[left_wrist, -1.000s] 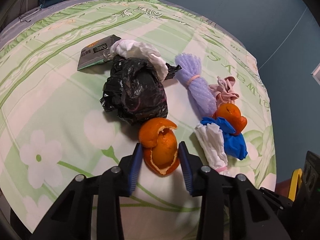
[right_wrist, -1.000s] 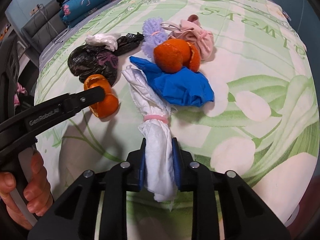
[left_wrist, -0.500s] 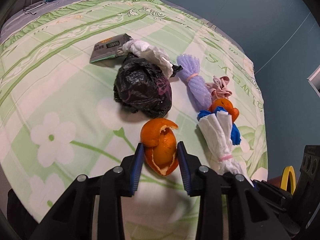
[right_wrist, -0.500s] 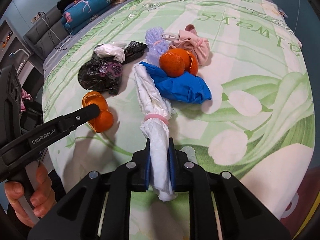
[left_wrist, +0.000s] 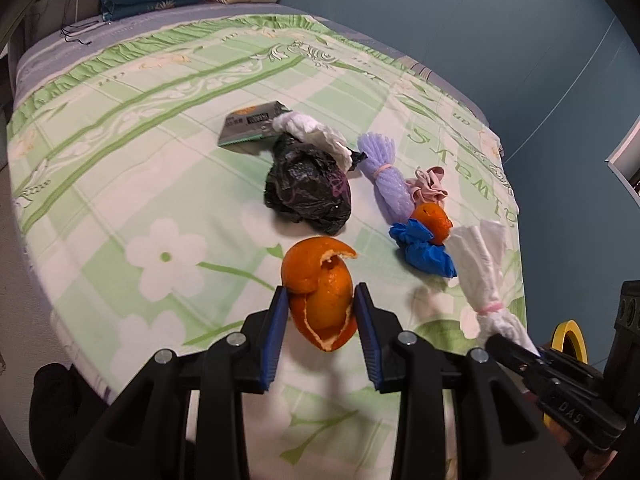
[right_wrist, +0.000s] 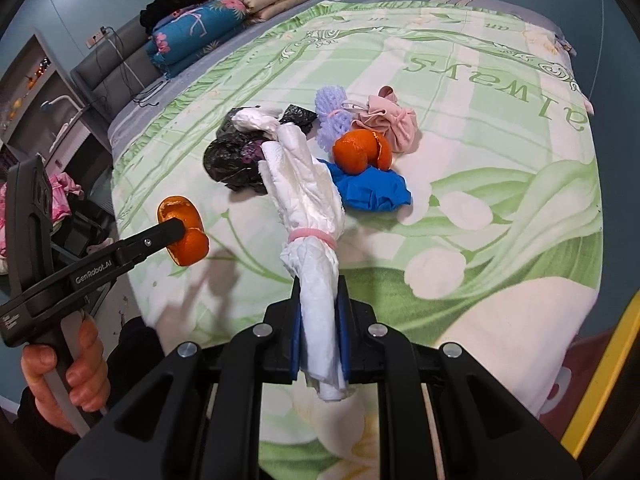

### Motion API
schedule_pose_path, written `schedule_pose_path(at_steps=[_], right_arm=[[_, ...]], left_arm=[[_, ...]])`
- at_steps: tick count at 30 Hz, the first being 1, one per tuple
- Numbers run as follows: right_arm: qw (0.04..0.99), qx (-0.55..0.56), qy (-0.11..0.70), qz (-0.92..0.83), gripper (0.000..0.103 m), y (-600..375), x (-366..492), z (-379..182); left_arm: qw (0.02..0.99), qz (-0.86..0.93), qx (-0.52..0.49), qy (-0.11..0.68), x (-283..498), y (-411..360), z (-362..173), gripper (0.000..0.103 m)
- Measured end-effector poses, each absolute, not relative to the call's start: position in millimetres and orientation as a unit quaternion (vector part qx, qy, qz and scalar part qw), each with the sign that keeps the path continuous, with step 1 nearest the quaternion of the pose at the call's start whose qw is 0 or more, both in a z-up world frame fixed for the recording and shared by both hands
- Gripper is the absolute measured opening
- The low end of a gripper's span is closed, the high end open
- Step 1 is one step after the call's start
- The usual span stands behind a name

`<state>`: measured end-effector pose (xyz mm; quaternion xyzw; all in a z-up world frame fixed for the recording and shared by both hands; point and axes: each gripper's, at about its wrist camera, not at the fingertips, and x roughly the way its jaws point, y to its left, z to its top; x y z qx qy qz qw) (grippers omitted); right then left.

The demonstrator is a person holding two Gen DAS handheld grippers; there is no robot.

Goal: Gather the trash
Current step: 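Lift the orange peel and tissue bundle and carry them to the bin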

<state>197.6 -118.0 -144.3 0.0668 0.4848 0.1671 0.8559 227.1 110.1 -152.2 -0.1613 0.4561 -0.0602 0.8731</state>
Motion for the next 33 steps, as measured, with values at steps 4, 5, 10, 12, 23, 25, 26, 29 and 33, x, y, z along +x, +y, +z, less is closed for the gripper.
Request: schedule_pose_path(at_steps=[4, 5, 10, 12, 23, 25, 26, 29, 33], right_arm=[[0.86, 0.065, 0.477, 0.168, 0.013, -126.5, 183.4, -134.1], [0.86, 0.066, 0.477, 0.169, 0.013, -128.3, 182.1, -132.7], [0.866, 0.069, 0.467, 0.168, 0.013, -142.6, 168.4, -120.1], [0.868, 0.072, 0.462, 0.166, 0.013, -148.3, 163.2, -114.9], [0.883, 0.093, 0.433, 0.156, 0.013, -182.9, 138.1, -82.7], [0.887, 0.096, 0.425, 0.155, 0.014, -188.4, 133.0, -75.1], [0.889, 0.097, 0.42, 0.153, 0.013, -192.5, 129.7, -70.2], [0.895, 0.102, 0.409, 0.149, 0.013, -202.0, 122.8, -60.7], [0.902, 0.109, 0.393, 0.143, 0.014, -215.6, 114.9, -48.8]], left_arm=[[0.877, -0.056, -0.159, 0.45, 216.1, 113.6, -145.6, 0.032], [0.878, -0.055, -0.159, 0.448, 213.8, 113.7, -144.1, 0.032], [0.884, -0.056, -0.154, 0.438, 202.4, 109.4, -132.9, 0.032], [0.886, -0.058, -0.15, 0.434, 199.4, 105.9, -127.8, 0.032], [0.899, -0.087, -0.126, 0.411, 181.0, 75.7, -94.5, 0.032], [0.901, -0.094, -0.122, 0.407, 178.0, 69.7, -88.9, 0.032], [0.902, -0.098, -0.12, 0.404, 176.2, 66.2, -85.4, 0.032], [0.904, -0.108, -0.116, 0.398, 173.2, 56.6, -76.3, 0.032], [0.906, -0.122, -0.112, 0.389, 168.2, 43.6, -64.3, 0.032]])
